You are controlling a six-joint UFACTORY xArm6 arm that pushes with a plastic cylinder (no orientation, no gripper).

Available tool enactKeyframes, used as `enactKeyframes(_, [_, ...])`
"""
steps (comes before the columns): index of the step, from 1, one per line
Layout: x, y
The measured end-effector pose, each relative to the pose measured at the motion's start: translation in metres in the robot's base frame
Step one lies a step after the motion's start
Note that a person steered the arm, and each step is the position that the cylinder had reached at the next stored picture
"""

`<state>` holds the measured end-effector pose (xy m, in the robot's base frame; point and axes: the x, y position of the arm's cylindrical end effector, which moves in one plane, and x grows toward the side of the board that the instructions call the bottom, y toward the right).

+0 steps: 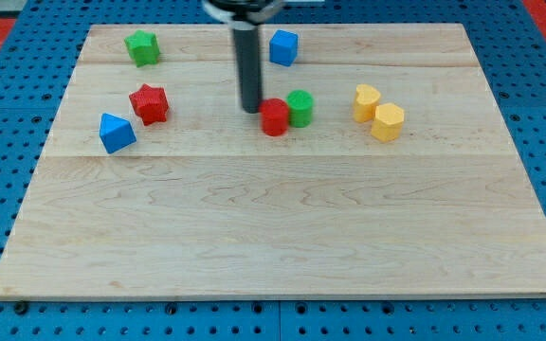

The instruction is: Separate the green circle from the red circle

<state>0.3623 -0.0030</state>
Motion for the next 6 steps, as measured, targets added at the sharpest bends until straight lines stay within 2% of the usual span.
enactKeyframes(1, [0.020,-0.067])
enactKeyframes(2, [0.076,-0.046])
enactKeyframes(3, [0.081,0.004])
enactKeyframes(5, [-0.046,0.061])
enactKeyframes(6, [-0.026,0.021])
